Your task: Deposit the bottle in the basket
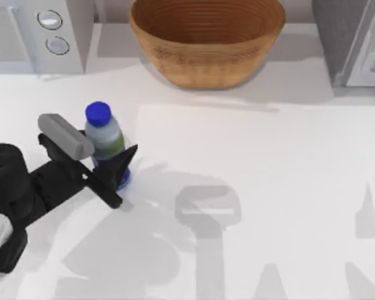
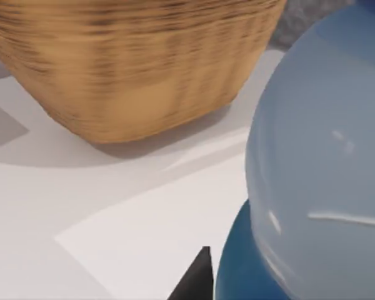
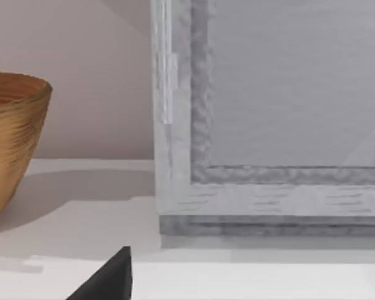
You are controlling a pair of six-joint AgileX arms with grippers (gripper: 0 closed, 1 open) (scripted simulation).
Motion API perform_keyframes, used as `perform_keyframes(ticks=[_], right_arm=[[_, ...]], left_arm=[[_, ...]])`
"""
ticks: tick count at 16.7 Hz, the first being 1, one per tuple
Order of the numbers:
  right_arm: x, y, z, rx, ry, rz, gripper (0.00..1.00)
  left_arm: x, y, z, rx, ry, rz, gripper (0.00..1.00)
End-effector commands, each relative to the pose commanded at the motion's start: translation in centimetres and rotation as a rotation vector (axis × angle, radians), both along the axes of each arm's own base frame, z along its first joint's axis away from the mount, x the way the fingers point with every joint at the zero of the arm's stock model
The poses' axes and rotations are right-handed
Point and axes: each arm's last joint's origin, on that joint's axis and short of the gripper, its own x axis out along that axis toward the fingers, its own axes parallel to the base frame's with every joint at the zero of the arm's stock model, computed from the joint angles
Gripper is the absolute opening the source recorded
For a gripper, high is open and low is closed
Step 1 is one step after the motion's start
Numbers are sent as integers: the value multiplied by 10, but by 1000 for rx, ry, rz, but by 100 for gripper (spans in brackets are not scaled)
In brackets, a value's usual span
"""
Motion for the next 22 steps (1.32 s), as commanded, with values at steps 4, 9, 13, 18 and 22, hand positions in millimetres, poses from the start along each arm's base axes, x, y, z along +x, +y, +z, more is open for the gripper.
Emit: perform_keyframes(ticks=[4, 9, 13, 18, 22], right_arm=[[0, 0, 0, 0, 0, 0, 100], [0, 0, 0, 0, 0, 0, 100], [0, 0, 0, 0, 0, 0, 100], [0, 0, 0, 0, 0, 0, 100], [0, 0, 0, 0, 0, 0, 100]], left_arm=[[-7, 15, 25, -1, -15, -14, 0], [-17, 33, 52, 3, -55, -30, 0], [-33, 49, 60, 1, -17, -19, 0], [-53, 62, 74, 1, -28, -36, 0], [-72, 71, 84, 1, -45, -41, 0]])
